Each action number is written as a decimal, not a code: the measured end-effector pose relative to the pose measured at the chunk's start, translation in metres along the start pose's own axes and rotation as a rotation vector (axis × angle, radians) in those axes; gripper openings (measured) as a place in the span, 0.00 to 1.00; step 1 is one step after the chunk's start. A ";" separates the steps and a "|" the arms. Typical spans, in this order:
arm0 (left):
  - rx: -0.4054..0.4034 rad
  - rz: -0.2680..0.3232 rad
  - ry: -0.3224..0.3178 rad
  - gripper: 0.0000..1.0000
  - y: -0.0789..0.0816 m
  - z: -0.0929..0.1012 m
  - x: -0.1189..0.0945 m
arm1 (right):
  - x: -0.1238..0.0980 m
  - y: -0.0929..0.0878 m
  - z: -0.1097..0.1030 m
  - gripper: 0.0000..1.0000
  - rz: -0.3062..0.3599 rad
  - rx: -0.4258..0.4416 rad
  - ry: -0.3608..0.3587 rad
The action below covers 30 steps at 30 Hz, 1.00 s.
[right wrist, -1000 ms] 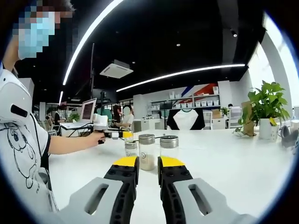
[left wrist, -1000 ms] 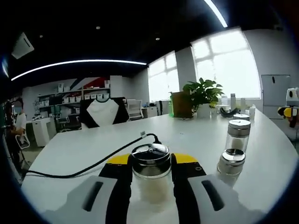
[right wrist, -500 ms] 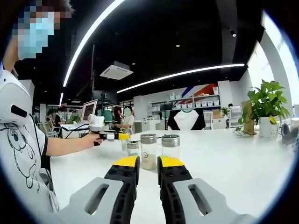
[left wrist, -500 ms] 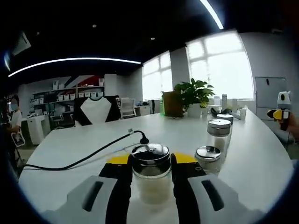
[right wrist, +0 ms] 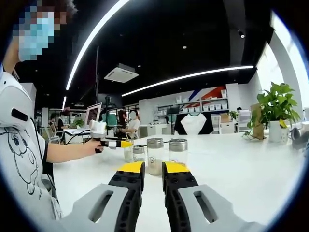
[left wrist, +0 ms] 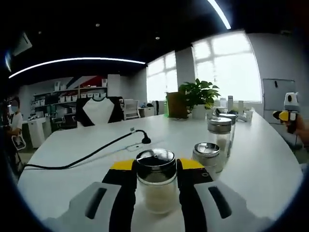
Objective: Rotate the seasoning bottle until the label or dispensing opening points toward the visible target arrow and the bottle remains upright within the marked orientation range
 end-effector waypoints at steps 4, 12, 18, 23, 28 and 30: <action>0.006 -0.001 0.005 0.34 -0.004 0.000 -0.004 | -0.002 0.002 0.001 0.08 0.009 0.001 -0.004; 0.008 -0.013 0.001 0.34 -0.014 0.009 -0.009 | -0.002 0.000 0.001 0.08 0.009 0.007 0.000; -0.007 -0.005 -0.003 0.33 -0.015 0.013 -0.012 | 0.000 -0.001 0.001 0.08 -0.002 0.008 0.016; -0.027 0.009 -0.012 0.32 -0.016 0.012 -0.013 | 0.002 -0.003 0.001 0.09 -0.011 0.006 0.027; -0.033 0.011 -0.013 0.32 -0.015 0.012 -0.013 | 0.003 -0.007 0.000 0.09 -0.026 0.012 0.039; -0.035 0.015 -0.016 0.32 -0.015 0.013 -0.013 | 0.003 -0.008 -0.001 0.09 -0.035 0.014 0.044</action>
Point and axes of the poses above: the point that each gripper's makers call its tool centre point, and the gripper's own axes: x roughly forward along the fingers, z roughly to its right, y roughly out of its top, the point moved 5 cm from there along -x, roughly backward along the fingers, and after that the axes turned 9 degrees about -x, right-handed, at the moved point
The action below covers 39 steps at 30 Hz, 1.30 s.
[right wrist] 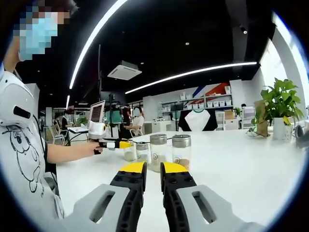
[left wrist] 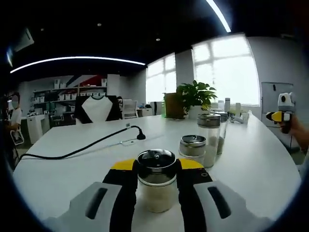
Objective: Rotate the seasoning bottle until the label or dispensing opening points toward the visible target arrow and the bottle remains upright within the marked orientation range
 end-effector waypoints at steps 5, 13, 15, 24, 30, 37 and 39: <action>0.001 0.001 -0.008 0.33 0.000 0.001 0.000 | 0.000 -0.006 0.000 0.09 -0.035 -0.005 0.014; 0.000 0.000 -0.013 0.33 0.001 0.001 0.000 | 0.005 -0.011 -0.005 0.09 -0.063 -0.020 0.048; 0.000 0.000 -0.016 0.33 0.001 0.001 0.000 | 0.005 -0.012 -0.005 0.09 -0.067 -0.019 0.051; -0.004 -0.003 -0.036 0.33 0.001 0.000 0.000 | 0.008 -0.017 -0.005 0.09 -0.073 -0.010 0.065; -0.004 -0.006 -0.046 0.33 0.001 0.001 0.000 | 0.008 -0.024 -0.006 0.09 -0.111 -0.005 0.088; 0.060 -0.008 -0.039 0.33 0.004 0.002 -0.006 | 0.008 -0.026 -0.006 0.09 -0.130 -0.020 0.103; 0.062 0.011 -0.039 0.33 0.008 0.002 -0.008 | 0.010 -0.027 -0.006 0.09 -0.133 -0.021 0.107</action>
Point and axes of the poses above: the point that each gripper's makers call its tool centre point, and the gripper's own axes: x roughly forward along the fingers, z roughly to its right, y roughly out of its top, the point moved 5 cm from there along -x, roughly backward along the fingers, and after that the axes turned 9 degrees about -x, right-handed, at the moved point
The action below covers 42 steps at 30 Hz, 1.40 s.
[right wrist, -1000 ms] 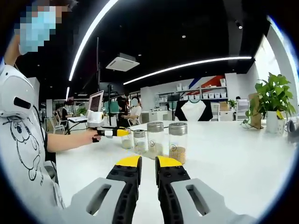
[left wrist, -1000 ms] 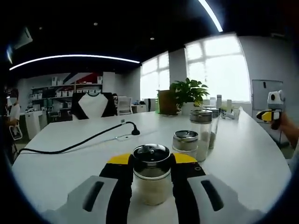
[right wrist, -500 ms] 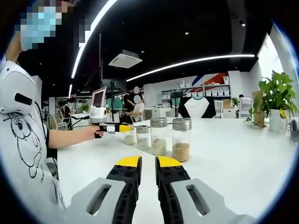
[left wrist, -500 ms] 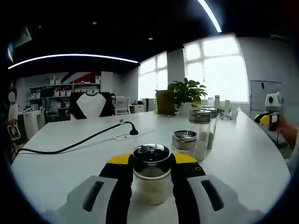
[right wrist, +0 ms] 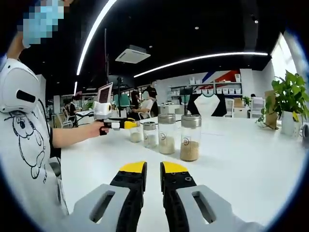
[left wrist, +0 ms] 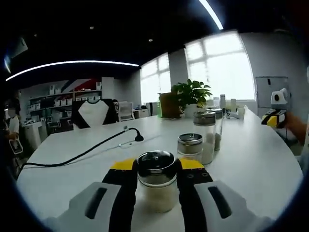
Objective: Rotate the seasoning bottle until the label or dispensing opening points toward the visible target arrow and the bottle remains upright within the marked orientation range
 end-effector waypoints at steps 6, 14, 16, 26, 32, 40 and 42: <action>-0.009 0.021 0.021 0.41 0.011 0.002 -0.004 | 0.007 0.001 0.001 0.09 0.004 0.000 0.009; 0.008 -0.001 0.036 0.39 0.009 0.004 -0.001 | 0.010 -0.001 -0.001 0.09 -0.007 -0.005 0.024; 0.016 -0.015 0.045 0.38 0.008 0.002 -0.001 | 0.010 -0.001 0.000 0.09 -0.010 -0.007 0.024; -0.007 -0.044 0.033 0.33 0.004 -0.001 0.001 | 0.010 -0.005 -0.002 0.09 -0.013 -0.005 0.023; -0.003 -0.059 0.005 0.32 0.004 -0.003 0.003 | 0.010 -0.004 -0.001 0.09 -0.005 -0.009 0.022; 0.016 -0.108 -0.192 0.32 0.006 -0.006 0.011 | 0.011 -0.005 -0.003 0.09 -0.009 -0.014 0.034; 0.028 -0.111 -0.227 0.32 0.006 -0.006 0.012 | 0.011 -0.006 -0.003 0.09 -0.011 -0.012 0.032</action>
Point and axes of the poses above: the point that each gripper's makers call its tool centre point, and the gripper's own axes: x roughly forward along the fingers, z roughly to its right, y roughly out of its top, the point moved 5 cm from there along -x, roughly backward along the fingers, and after that the axes turned 9 degrees about -x, right-handed, at the moved point
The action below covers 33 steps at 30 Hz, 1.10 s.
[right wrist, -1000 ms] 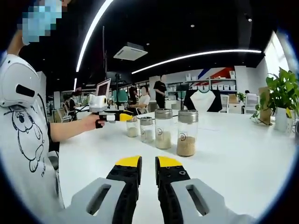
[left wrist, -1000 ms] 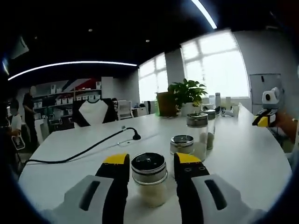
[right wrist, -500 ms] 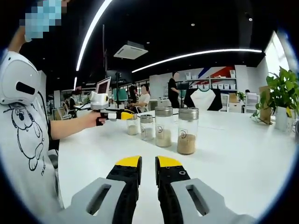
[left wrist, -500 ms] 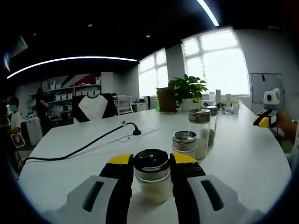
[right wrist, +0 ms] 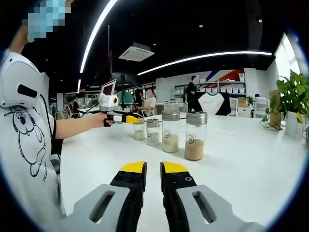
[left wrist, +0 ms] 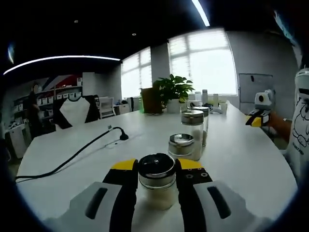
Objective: Rotate the seasoning bottle until the label or dispensing opening points toward the visible target arrow and the bottle remains upright within the marked orientation range
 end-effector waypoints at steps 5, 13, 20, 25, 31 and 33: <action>-0.006 -0.007 -0.051 0.32 0.000 -0.002 0.001 | -0.001 0.000 0.000 0.09 -0.002 -0.002 -0.002; -0.003 -0.030 -0.074 0.34 -0.001 0.004 0.002 | -0.003 0.002 0.001 0.09 0.000 -0.007 -0.009; -0.076 0.036 0.048 0.43 0.007 0.008 -0.003 | -0.003 0.003 0.002 0.09 0.002 -0.013 -0.013; -0.168 0.105 0.097 0.42 0.013 0.012 -0.004 | -0.002 0.004 0.001 0.09 0.008 -0.013 -0.014; -0.187 0.083 0.162 0.41 0.008 0.010 0.000 | -0.002 0.004 0.002 0.09 0.012 -0.014 -0.018; -0.201 0.092 0.157 0.42 0.007 0.010 0.000 | -0.003 0.003 0.002 0.09 0.012 -0.013 -0.020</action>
Point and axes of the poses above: the point that each gripper's makers call its tool centre point, and the gripper's own axes: x roughly forward along the fingers, z roughly to its right, y roughly out of its top, the point moved 5 cm from there along -x, roughly backward along the fingers, and after that the axes turned 9 degrees about -x, right-handed, at the moved point
